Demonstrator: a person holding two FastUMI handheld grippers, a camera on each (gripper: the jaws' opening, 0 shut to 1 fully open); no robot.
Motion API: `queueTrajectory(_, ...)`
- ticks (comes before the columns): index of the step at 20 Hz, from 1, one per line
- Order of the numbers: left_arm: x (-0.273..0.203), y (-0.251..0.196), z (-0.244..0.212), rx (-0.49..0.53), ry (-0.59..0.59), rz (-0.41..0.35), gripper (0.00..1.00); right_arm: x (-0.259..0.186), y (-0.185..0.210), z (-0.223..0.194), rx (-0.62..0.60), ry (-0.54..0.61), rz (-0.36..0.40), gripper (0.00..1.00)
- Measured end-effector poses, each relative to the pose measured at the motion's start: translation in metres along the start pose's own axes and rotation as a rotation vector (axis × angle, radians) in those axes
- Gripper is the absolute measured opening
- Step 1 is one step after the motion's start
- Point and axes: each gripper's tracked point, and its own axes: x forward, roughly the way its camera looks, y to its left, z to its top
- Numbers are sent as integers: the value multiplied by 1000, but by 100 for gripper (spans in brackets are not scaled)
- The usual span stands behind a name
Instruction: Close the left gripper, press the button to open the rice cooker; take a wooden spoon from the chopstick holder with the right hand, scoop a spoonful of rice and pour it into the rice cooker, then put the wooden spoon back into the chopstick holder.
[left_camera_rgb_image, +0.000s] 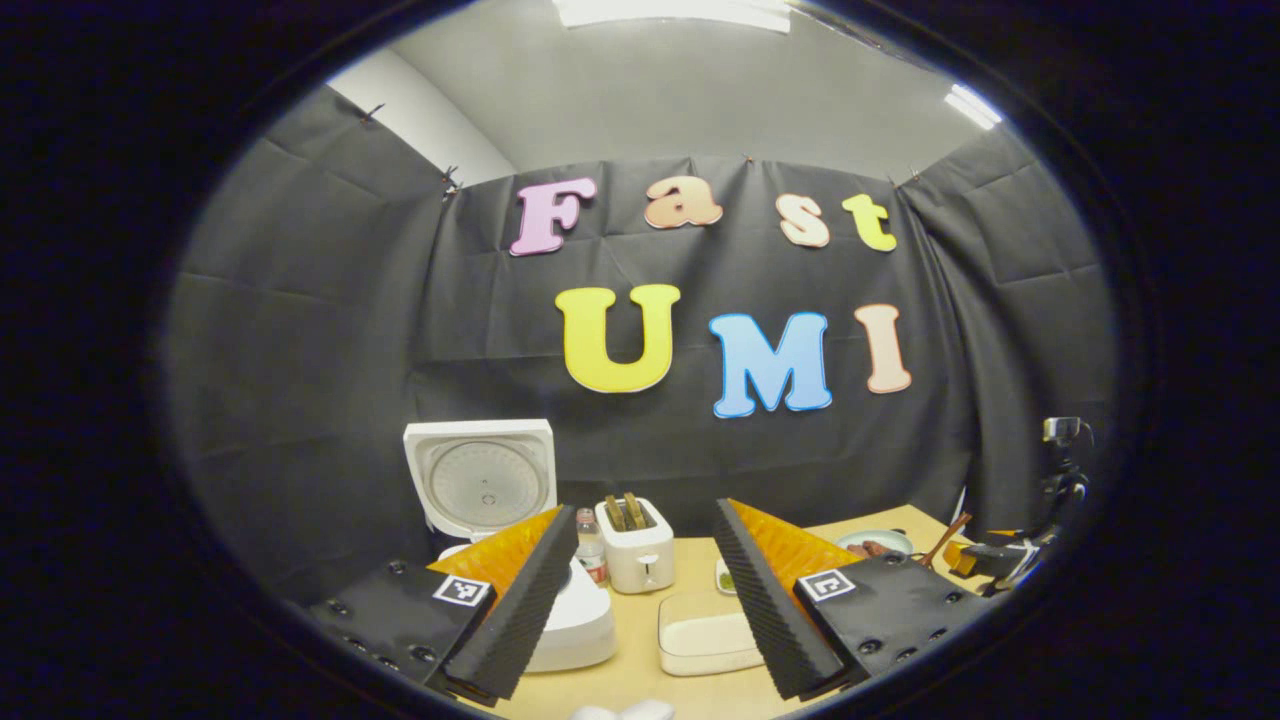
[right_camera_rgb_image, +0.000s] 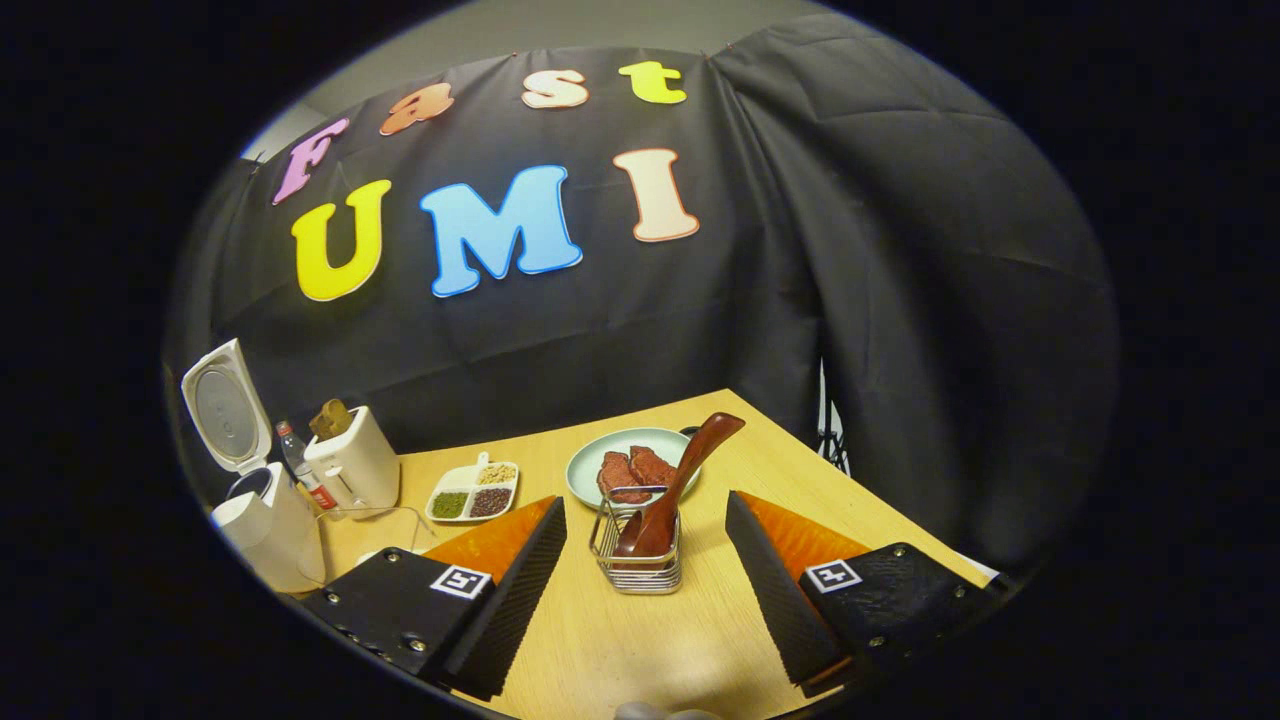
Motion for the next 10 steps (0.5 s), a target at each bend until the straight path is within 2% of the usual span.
queueTrajectory(3, 15, 0, -17, 2, 37, 25, 99, 50, -7, -4, 16, 9, -18, 98)
queueTrajectory(4, 20, -1, -20, -1, 39, 32, 96, 64, -9, -5, 23, 12, -24, 98)
queueTrajectory(5, 26, -1, -24, 3, 48, 41, 99, 79, -11, -8, 31, 24, -30, 98)
queueTrajectory(6, 31, -1, -29, 9, 60, 54, 94, 91, -12, -12, 29, 35, -34, 99)
queueTrajectory(10, 46, -4, -34, 14, 65, 75, 96, 126, -17, -15, 49, 44, -49, 98)
